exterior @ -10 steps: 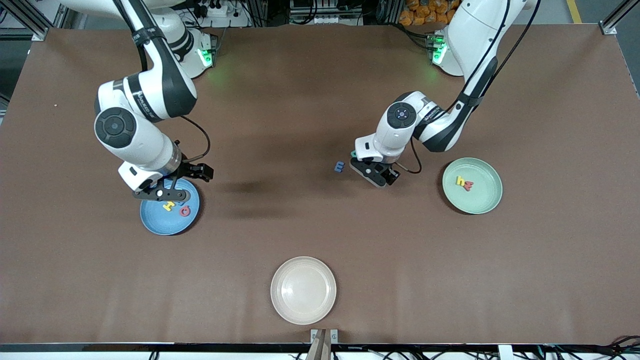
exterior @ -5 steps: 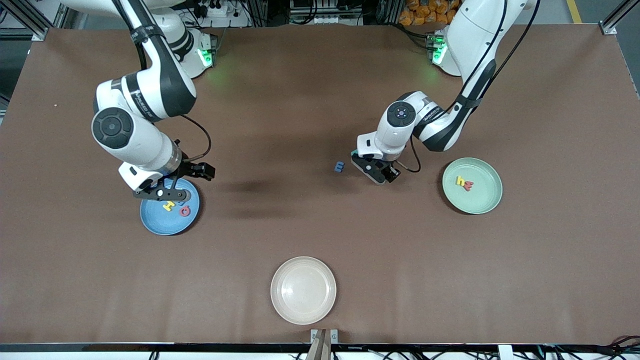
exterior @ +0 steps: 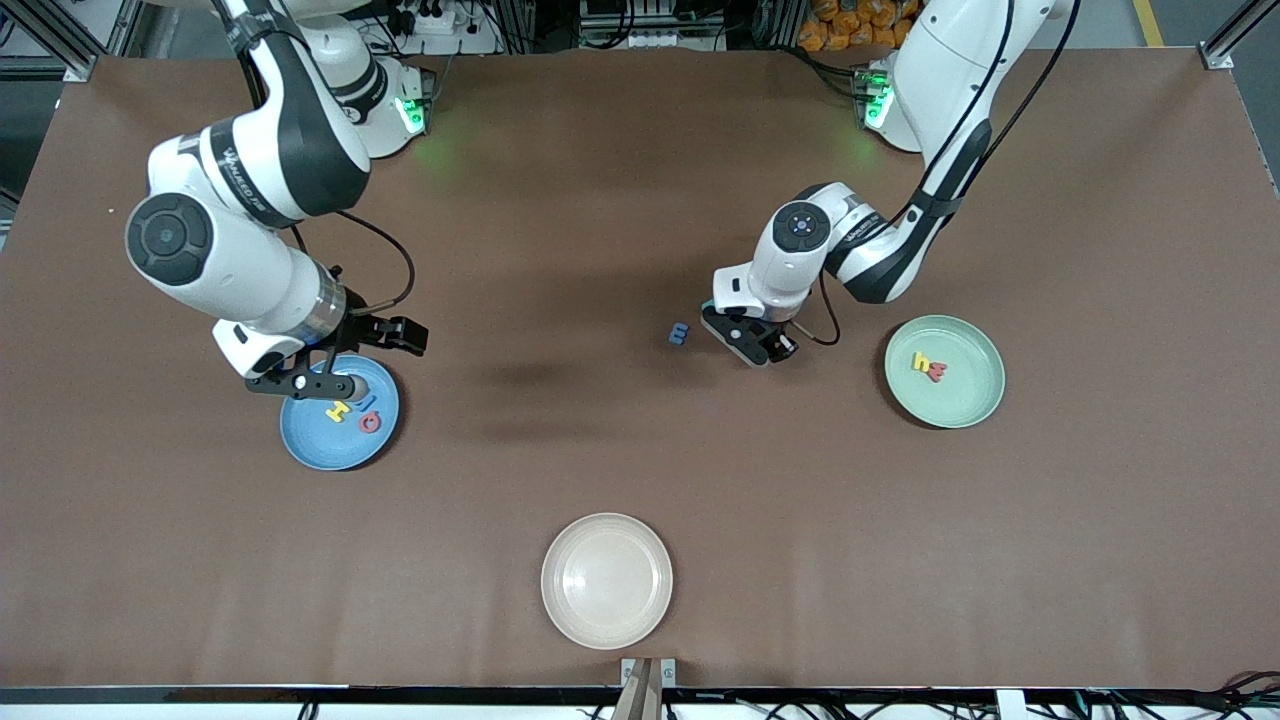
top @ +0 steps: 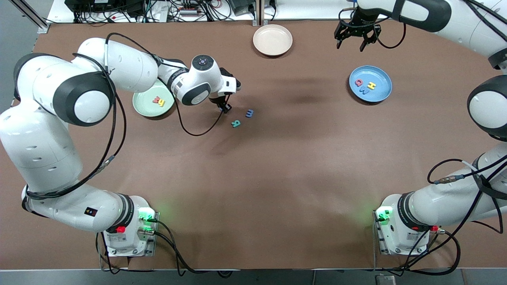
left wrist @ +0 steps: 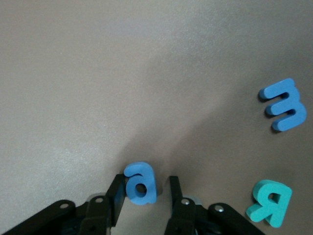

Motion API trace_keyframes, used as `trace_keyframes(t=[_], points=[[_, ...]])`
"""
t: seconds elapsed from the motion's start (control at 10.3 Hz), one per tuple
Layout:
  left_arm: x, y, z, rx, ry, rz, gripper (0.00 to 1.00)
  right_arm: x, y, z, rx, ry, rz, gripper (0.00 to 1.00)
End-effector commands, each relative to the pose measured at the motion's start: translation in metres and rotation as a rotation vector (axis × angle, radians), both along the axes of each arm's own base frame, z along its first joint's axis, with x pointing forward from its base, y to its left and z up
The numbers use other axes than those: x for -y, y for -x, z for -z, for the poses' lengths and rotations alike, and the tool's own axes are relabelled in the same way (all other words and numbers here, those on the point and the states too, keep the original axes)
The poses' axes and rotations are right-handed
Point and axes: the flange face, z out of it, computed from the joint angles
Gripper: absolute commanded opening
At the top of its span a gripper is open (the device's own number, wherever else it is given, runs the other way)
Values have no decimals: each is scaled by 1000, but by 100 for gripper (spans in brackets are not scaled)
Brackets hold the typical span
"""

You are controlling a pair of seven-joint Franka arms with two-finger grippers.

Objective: Sort uppercase to blue plate, lowercase to green plate
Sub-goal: 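Carry the a to the green plate while the right gripper reaches the R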

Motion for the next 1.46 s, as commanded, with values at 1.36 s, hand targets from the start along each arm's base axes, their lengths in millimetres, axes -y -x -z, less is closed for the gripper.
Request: trace_keyframes(t=[1.36], points=[[-242,-85,-80,-219,-262,3,0,-268,72,42,-16,-25,299,94]])
